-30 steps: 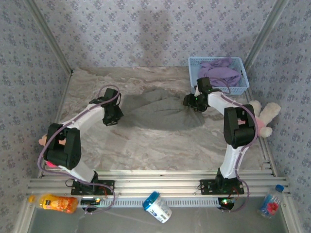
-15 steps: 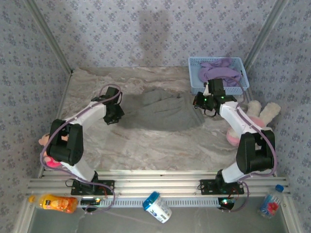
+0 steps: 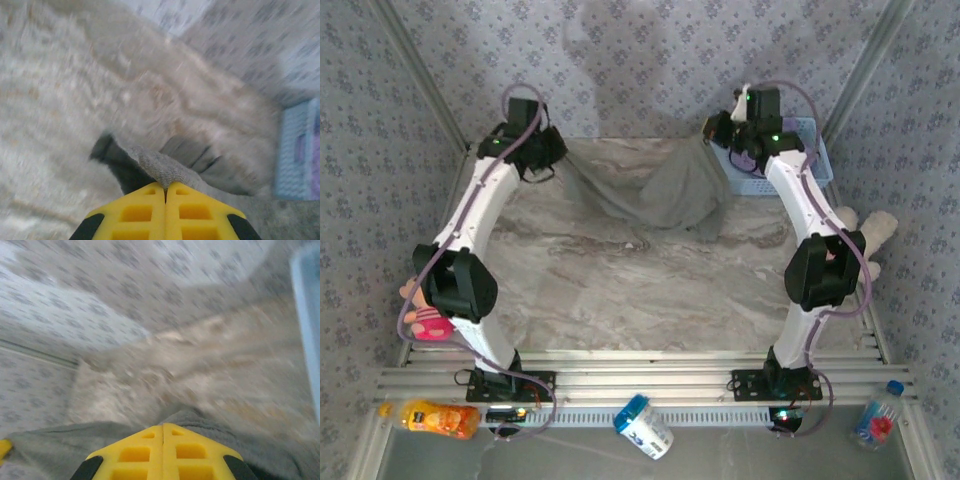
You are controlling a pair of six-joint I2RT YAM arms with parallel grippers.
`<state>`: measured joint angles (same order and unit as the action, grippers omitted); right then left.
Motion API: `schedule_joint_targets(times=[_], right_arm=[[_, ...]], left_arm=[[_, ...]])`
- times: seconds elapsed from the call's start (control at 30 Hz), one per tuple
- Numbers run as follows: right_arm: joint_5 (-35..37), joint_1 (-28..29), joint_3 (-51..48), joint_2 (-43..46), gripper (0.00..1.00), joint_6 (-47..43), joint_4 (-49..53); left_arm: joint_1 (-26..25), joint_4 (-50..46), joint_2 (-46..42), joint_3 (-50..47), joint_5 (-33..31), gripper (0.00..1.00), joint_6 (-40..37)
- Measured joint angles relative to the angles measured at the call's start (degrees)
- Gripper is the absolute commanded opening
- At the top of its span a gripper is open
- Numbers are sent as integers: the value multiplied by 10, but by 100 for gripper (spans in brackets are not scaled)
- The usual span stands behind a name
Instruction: Fold and stack the mixed laundry pile
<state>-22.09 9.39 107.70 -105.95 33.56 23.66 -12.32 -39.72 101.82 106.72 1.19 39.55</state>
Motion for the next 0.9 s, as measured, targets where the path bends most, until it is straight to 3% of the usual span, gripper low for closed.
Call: schedule_joint_targets(times=[0.13,0.23,0.33,0.47,0.5,0.53,0.6,0.67,0.8,0.9], right_arm=[[-15,-3,60,22,0,7,-11],[-19,-11,10,83,0,12,-31],[-18,-16,-117,177,0,13,-56],[-20,-17,-336,295,0,15,-70],[-20,-17,-396,317,0,14,-67],[-19,-17,-448,331,0,14,-62],[-13,-18,-546,347,39,12,-42],[-3,-20,-612,353,54,7,-9],[26,-25,-642,365,80,-5,29],[39,-18,-626,363,91,1,25]], left_arm=[[19,-14,10,129,20,0,-21],[17,-7,-21,142,33,0,-31],[11,30,-104,6,41,0,-28],[5,87,-217,-271,40,0,10],[2,97,-237,-344,39,4,24],[-2,106,-250,-404,34,17,38],[-23,113,-265,-514,25,57,65],[-53,107,-265,-579,23,77,89],[-87,93,-263,-599,8,81,118],[-87,94,-249,-573,-13,81,128]])
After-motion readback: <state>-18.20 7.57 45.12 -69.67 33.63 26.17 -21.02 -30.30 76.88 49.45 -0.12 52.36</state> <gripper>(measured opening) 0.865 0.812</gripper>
